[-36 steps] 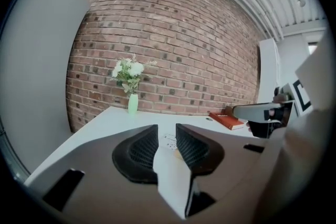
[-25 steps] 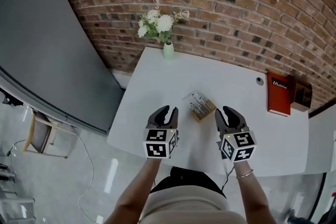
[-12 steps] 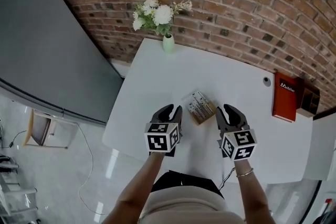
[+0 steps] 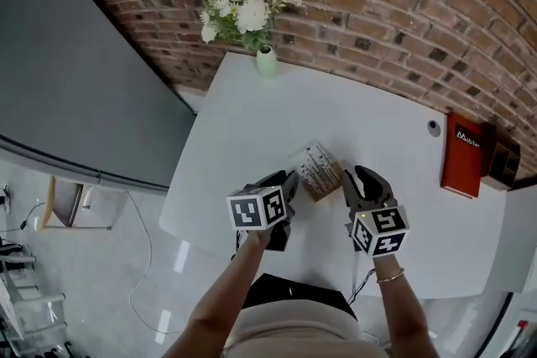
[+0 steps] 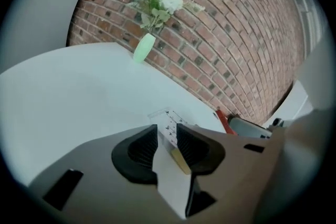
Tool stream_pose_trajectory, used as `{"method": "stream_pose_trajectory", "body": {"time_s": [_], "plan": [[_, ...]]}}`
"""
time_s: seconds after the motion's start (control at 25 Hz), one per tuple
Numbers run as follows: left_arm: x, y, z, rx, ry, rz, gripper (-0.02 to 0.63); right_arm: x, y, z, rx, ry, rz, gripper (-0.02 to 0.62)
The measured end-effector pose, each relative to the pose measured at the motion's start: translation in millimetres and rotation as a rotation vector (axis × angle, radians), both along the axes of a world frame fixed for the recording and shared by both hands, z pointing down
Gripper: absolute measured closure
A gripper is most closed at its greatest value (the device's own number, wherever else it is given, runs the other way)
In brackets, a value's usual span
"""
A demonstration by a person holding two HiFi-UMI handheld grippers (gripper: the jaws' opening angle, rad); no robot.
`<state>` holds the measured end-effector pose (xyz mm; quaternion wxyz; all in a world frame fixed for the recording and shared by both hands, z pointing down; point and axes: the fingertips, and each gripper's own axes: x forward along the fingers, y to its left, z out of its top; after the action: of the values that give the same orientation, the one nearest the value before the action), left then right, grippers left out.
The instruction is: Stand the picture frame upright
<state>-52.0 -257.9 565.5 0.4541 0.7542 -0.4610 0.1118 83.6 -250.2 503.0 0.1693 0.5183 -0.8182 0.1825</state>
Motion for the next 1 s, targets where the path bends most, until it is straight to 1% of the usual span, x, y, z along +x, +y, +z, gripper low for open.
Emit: {"method": "stream_pose_trajectory", "body": {"time_s": [0.28,0.4,0.52,0.72,0.92,1.0], "plan": [[10.8,4.1,16.8,-0.139,0.104,-0.014,0.495,-1.0,-3.1,5.5,-0.004,0.007,-0.015,0.5],[14.3,3.9,19.6,-0.184,0.161,-0.034,0.494,-0.1,-3.5,6.6,-0.009,0.003,-0.017,0.5],[17.9,3.2,21.6,-0.217,0.215,-0.054,0.494,1.2,-3.8,8.0,-0.013,-0.002,-0.019,0.5],[22.7,3.2,26.1,-0.268,0.278,-0.074,0.492,3.3,-4.6,9.1,-0.021,-0.005,-0.017,0.5],[28.6,4.4,33.4,-0.313,0.311,-0.079,0.492,4.5,-6.4,9.7,-0.027,-0.003,-0.016,0.5],[30.7,3.6,34.4,-0.327,0.339,-0.087,0.494,4.7,-7.1,9.9,-0.026,0.003,-0.019,0.5]]}}
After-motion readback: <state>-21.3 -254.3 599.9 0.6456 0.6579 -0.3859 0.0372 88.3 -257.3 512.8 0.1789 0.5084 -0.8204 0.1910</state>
